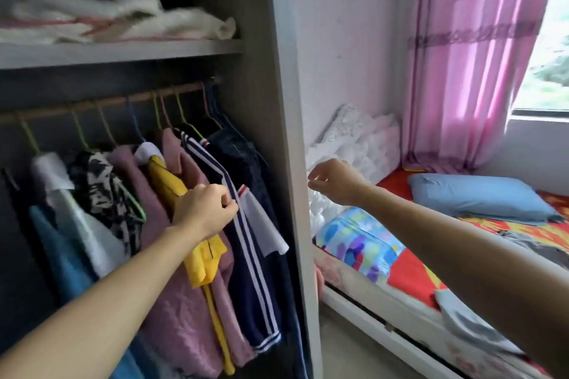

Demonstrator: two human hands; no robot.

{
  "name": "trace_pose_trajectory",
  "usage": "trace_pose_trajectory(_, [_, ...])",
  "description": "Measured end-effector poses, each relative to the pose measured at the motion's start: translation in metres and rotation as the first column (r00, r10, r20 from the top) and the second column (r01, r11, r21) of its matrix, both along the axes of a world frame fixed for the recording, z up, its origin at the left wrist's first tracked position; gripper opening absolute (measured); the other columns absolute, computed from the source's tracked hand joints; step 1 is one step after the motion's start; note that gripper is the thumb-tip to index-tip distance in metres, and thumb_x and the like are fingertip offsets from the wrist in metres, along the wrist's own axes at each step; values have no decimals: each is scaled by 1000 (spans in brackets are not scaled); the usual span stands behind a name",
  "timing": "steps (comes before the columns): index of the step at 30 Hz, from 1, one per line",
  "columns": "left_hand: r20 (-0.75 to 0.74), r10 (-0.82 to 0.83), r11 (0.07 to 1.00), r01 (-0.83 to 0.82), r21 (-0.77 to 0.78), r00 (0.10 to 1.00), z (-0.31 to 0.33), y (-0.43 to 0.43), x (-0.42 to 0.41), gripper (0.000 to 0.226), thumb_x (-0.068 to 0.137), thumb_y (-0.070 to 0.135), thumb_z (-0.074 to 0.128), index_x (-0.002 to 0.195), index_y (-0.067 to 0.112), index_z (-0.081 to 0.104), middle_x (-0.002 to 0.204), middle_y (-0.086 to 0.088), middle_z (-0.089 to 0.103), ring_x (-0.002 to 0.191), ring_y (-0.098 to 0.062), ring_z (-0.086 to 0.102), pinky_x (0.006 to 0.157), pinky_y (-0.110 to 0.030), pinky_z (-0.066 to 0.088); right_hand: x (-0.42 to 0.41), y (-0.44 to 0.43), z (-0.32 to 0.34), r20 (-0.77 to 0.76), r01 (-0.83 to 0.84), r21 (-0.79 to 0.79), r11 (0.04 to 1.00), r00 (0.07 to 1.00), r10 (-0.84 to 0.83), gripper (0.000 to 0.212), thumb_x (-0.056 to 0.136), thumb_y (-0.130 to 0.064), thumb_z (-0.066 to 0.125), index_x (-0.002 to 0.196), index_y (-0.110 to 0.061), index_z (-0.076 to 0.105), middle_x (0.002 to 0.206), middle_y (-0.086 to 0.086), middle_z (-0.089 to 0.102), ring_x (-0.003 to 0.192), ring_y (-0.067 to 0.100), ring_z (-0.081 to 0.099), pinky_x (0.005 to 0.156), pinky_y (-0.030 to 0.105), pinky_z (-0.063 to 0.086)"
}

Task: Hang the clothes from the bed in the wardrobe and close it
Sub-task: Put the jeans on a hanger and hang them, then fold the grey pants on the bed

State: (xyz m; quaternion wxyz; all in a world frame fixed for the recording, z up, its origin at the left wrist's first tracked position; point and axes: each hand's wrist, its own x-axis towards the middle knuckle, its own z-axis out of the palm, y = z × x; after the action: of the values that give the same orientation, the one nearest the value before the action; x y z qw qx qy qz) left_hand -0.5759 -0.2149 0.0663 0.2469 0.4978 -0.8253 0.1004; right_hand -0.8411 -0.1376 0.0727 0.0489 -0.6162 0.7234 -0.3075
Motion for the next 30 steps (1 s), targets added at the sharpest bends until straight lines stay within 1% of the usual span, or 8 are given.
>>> trace_pose_trajectory(4, [69, -234, 972, 232, 40, 970, -12, -3, -103, 25, 85, 43, 53, 79, 21, 63, 81, -2, 65, 82, -29, 62, 66, -31, 42, -76, 30, -11, 10, 222, 26, 975, 975, -223, 13, 84, -31, 65, 92, -25, 72, 87, -1, 71, 83, 19, 65, 73, 31, 54])
trace_pose_trajectory(7, [79, -394, 918, 388, 77, 916, -28, 0, -176, 24, 85, 42, 54, 87, 21, 66, 90, -2, 69, 86, -28, 63, 71, -31, 46, -129, 65, -20, -16, 382, 45, 923, 924, -382, 11, 81, -30, 65, 87, -26, 74, 79, 1, 67, 75, 20, 63, 69, 28, 48])
trace_pose_trajectory(10, [83, -513, 855, 501, 132, 854, -46, 9, -241, 24, 84, 42, 54, 89, 22, 67, 93, -3, 70, 88, -26, 62, 71, -31, 46, -178, 105, -36, -18, 514, 93, 853, 857, -514, 15, 79, -25, 64, 88, -20, 75, 82, 3, 70, 81, 23, 63, 71, 31, 50])
trace_pose_trajectory(15, [75, -640, 759, 615, 212, 764, -72, 28, -349, 22, 81, 42, 58, 90, 24, 67, 100, -5, 70, 95, -26, 62, 75, -31, 44, -259, 168, -62, -45, 681, 161, 714, 728, -684, 16, 81, -30, 68, 91, -21, 76, 92, 6, 74, 87, 26, 66, 75, 32, 52])
trace_pose_trajectory(21, [96, -718, 684, 673, 282, 690, -120, 50, -490, 24, 82, 44, 57, 87, 23, 66, 104, -6, 67, 100, -27, 61, 76, -32, 45, -377, 218, -106, 17, 746, 262, 613, 631, -775, 15, 82, -33, 69, 90, -22, 75, 87, 1, 71, 84, 20, 65, 73, 29, 53])
trace_pose_trajectory(23, [90, -722, 674, 667, 317, 686, -138, 54, -540, 24, 82, 44, 57, 86, 22, 67, 103, -6, 68, 100, -28, 61, 76, -32, 46, -422, 228, -124, 12, 748, 300, 592, 618, -786, 13, 84, -33, 68, 90, -23, 75, 84, 0, 67, 83, 20, 64, 70, 28, 49])
trace_pose_trajectory(26, [92, -724, 658, 643, 393, 684, -162, 60, -609, 22, 82, 43, 57, 83, 23, 66, 101, -3, 69, 99, -26, 62, 75, -31, 46, -487, 242, -153, 41, 735, 381, 561, 592, -805, 9, 86, -32, 66, 82, -26, 71, 82, -4, 69, 75, 16, 65, 66, 29, 52])
trace_pose_trajectory(30, [133, -724, 645, 596, 479, 676, -196, 65, -678, 21, 82, 45, 56, 83, 25, 62, 101, -3, 68, 96, -24, 62, 71, -30, 45, -560, 259, -186, 47, 716, 478, 509, 557, -829, 16, 89, -32, 64, 90, -20, 74, 81, -1, 71, 72, 16, 66, 66, 34, 56])
